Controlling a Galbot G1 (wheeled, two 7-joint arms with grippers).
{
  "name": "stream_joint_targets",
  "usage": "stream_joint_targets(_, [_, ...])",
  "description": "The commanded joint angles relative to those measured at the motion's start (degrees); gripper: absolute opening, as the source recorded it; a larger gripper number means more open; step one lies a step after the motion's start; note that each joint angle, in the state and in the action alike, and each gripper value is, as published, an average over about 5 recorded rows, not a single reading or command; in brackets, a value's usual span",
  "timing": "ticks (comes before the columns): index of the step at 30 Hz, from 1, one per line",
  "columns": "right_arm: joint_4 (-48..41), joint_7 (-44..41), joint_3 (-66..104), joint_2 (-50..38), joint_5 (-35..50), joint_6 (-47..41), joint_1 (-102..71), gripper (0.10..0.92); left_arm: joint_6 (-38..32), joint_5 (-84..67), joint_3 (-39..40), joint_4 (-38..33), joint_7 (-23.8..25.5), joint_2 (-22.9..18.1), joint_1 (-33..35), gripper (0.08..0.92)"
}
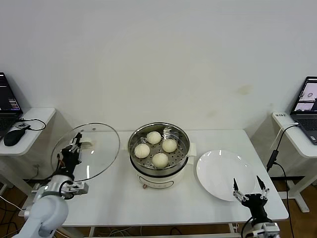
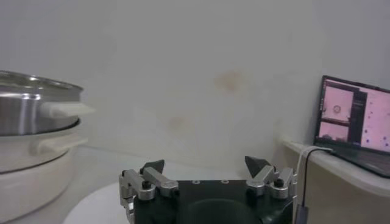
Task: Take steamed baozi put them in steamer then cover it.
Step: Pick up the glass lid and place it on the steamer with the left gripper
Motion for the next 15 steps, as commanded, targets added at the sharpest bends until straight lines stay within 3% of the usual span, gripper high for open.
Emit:
stream_joint_targets(1, [-2.95,2.58,-2.39,4.7,-10.45,3.1,1.37,0.822,13.5,-2.64,19.83,-1.91,8.78,0.52,-16.91,0.134])
stream_joint_targets(7, [-4.12,3.96,-3.57,6.96,-13.49,3.87,1.85,0.823,16.43,6.77,26.79,1.64,13.62,-6.46,-25.15,0.134])
stream_joint_targets(15, [-6.79,4.32,-3.93,7.14,-14.74,4.4,3.04,0.823,15.18,17.87,30.92,5.92,16.6,-14.63,-26.99,0.134])
